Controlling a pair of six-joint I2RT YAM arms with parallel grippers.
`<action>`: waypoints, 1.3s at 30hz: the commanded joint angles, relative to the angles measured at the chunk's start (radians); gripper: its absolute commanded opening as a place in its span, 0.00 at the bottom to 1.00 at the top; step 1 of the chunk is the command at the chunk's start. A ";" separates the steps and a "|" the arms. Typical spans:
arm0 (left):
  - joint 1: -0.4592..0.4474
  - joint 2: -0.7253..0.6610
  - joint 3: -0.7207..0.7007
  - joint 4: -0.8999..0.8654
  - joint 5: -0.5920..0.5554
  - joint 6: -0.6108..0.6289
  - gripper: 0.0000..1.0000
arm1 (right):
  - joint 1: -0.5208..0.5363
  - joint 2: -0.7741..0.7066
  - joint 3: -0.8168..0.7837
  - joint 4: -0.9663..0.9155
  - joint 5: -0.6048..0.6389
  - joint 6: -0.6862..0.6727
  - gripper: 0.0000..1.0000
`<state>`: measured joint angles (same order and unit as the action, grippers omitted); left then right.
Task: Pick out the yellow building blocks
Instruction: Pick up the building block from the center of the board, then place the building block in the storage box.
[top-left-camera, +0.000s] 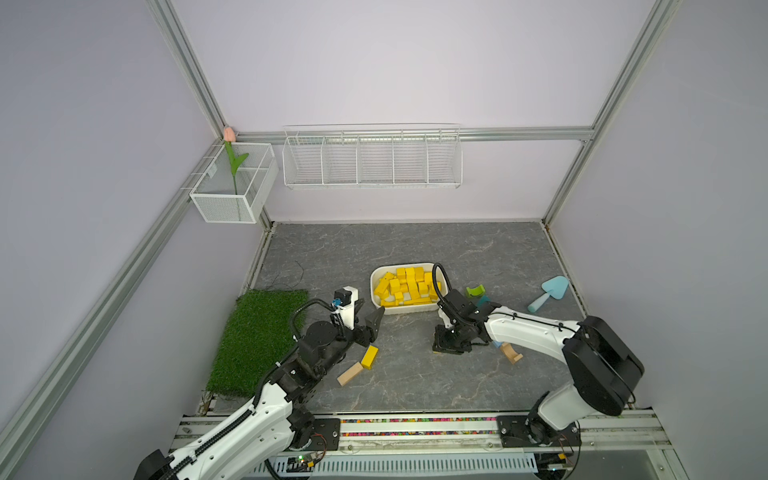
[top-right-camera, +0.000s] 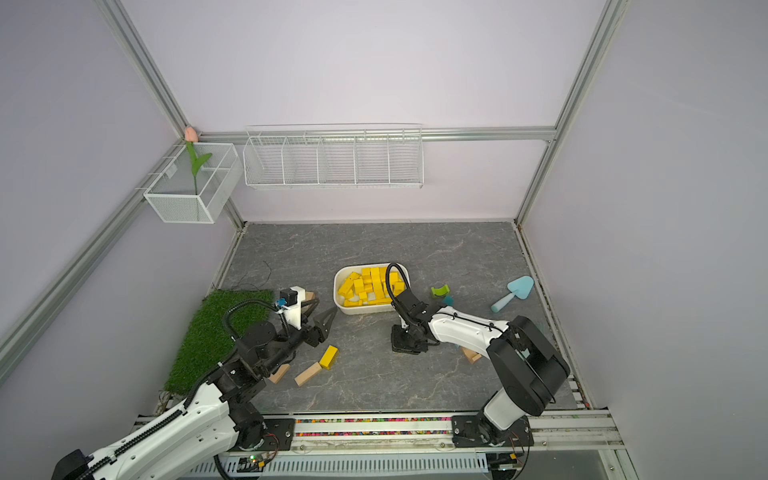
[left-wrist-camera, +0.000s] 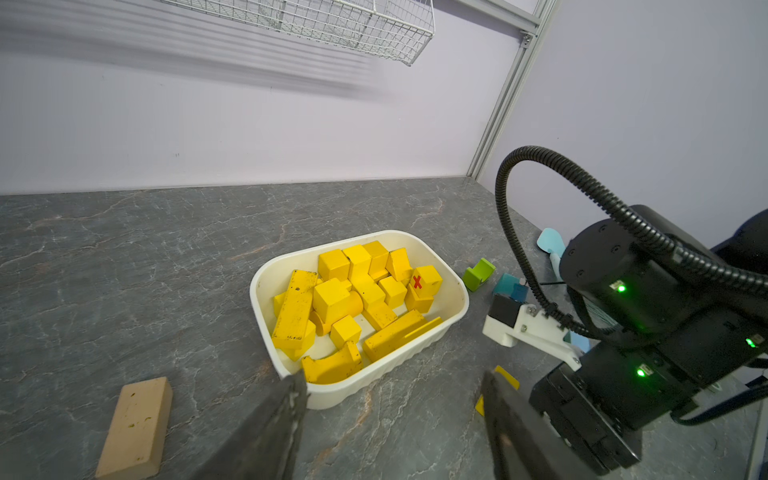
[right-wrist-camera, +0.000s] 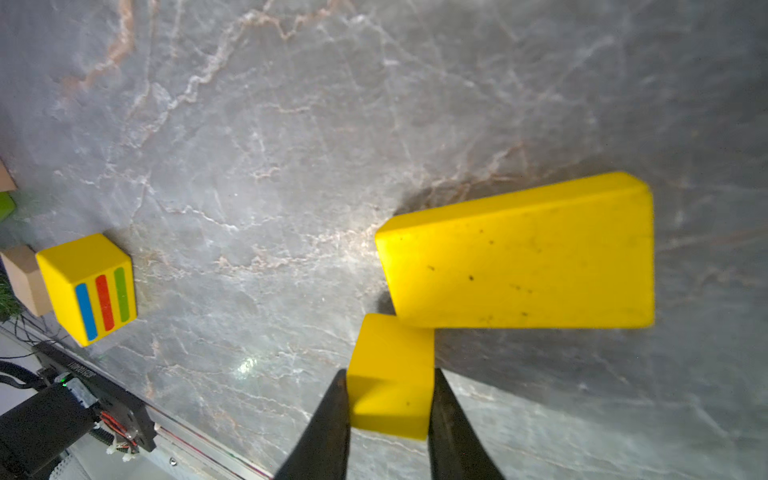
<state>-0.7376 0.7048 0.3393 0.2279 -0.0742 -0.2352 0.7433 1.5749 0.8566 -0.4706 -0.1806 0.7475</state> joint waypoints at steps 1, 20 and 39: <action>0.007 -0.011 -0.004 0.012 -0.004 -0.019 0.69 | 0.010 0.008 0.007 -0.026 0.012 -0.005 0.27; 0.007 -0.013 -0.007 0.012 -0.006 -0.019 0.69 | -0.015 -0.078 0.219 -0.225 0.150 -0.112 0.26; 0.007 -0.033 -0.018 0.015 -0.007 -0.020 0.69 | -0.154 0.220 0.637 -0.295 0.073 -0.224 0.26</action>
<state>-0.7376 0.6834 0.3363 0.2279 -0.0742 -0.2356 0.5907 1.7576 1.4651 -0.7292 -0.0868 0.5507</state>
